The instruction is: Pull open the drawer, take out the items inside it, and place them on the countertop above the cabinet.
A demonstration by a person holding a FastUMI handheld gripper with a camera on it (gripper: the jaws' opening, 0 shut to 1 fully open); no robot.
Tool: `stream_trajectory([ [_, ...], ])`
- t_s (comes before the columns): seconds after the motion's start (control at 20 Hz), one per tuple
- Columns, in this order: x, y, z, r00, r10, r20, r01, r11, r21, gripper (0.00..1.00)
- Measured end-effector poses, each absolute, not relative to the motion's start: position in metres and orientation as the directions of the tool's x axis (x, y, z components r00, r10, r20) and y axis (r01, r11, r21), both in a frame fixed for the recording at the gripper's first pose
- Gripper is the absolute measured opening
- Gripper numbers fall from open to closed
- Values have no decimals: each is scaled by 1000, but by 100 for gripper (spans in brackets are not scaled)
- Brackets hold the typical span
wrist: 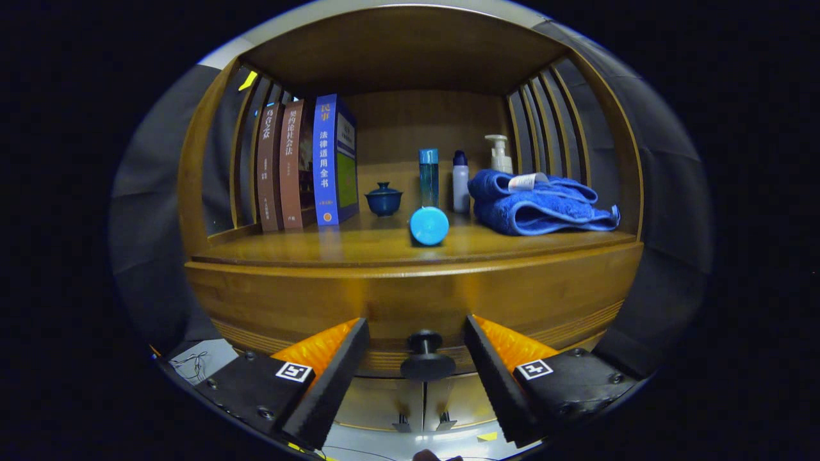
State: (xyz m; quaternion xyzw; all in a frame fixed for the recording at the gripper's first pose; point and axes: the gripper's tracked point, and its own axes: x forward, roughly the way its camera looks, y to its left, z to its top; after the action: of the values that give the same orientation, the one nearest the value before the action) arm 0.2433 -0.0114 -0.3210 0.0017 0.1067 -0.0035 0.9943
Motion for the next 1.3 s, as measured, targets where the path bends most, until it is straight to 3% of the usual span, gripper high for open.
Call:
stream_trajectory([
  [0.5, 191, 11, -176, 999, 37, -19, -38, 998, -55, 99],
  [1.3, 68, 42, -6, 994, 89, 55, -90, 996, 19, 99],
])
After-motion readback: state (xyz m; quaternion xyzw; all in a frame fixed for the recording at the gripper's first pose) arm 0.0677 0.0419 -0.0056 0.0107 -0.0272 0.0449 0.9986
